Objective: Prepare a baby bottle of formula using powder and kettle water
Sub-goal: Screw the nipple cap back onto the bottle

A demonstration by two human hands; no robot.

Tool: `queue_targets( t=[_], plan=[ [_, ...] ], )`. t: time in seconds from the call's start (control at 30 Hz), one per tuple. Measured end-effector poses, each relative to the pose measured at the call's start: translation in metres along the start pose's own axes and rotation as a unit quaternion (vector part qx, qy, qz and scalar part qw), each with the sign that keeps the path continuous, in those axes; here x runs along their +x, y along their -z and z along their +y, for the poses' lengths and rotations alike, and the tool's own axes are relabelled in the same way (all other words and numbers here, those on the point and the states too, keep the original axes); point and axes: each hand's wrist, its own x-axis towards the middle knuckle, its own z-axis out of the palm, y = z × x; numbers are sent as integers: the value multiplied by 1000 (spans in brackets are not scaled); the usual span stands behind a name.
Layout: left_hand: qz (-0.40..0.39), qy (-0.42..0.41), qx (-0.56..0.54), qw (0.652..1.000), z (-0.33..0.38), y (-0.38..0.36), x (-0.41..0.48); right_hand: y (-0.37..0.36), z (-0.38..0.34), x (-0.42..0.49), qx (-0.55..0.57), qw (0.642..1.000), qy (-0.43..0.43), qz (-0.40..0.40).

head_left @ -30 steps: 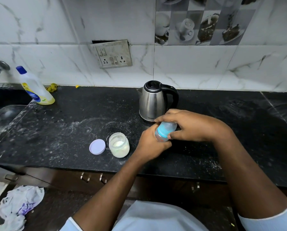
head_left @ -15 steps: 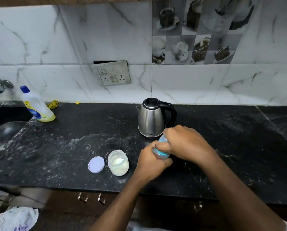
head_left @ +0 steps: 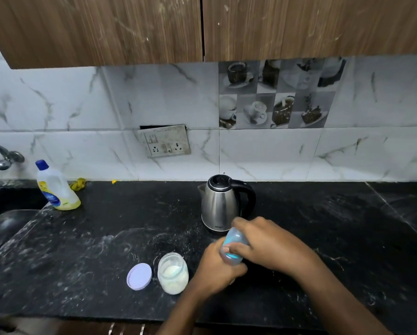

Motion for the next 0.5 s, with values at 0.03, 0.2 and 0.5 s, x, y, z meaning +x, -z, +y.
queue_targets(
  t=[0.03, 0.2, 0.5],
  plan=[
    [7, -2, 5, 1000, 1, 0, 1, -2, -3, 1, -28, 1000, -6, 8],
    [26, -1, 43, 999, 1, 5, 12, -4, -15, 10, -132, 988, -48, 68],
    [-64, -10, -7, 998, 8, 22, 23, 4, 2, 9, 3, 999, 25, 40]
  ],
)
